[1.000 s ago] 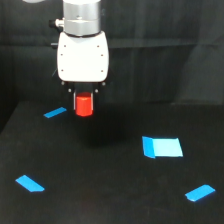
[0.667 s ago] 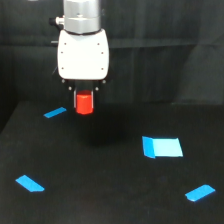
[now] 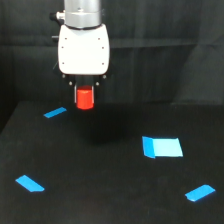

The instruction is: Pick up the red object from the table

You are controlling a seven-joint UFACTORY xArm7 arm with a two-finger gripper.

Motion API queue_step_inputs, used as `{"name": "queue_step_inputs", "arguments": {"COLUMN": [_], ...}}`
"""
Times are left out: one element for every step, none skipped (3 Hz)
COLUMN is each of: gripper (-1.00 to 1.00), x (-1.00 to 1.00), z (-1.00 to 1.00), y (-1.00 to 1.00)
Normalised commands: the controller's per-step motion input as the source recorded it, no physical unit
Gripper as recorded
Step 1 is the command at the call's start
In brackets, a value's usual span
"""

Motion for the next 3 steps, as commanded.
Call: {"name": "queue_step_inputs", "arguments": {"gripper": [-1.0,-1.0,-0.97], "x": [-0.01,0.02,0.04], "z": [0.27,0.15,0.14], "y": [0.05,-0.03,0.03]}}
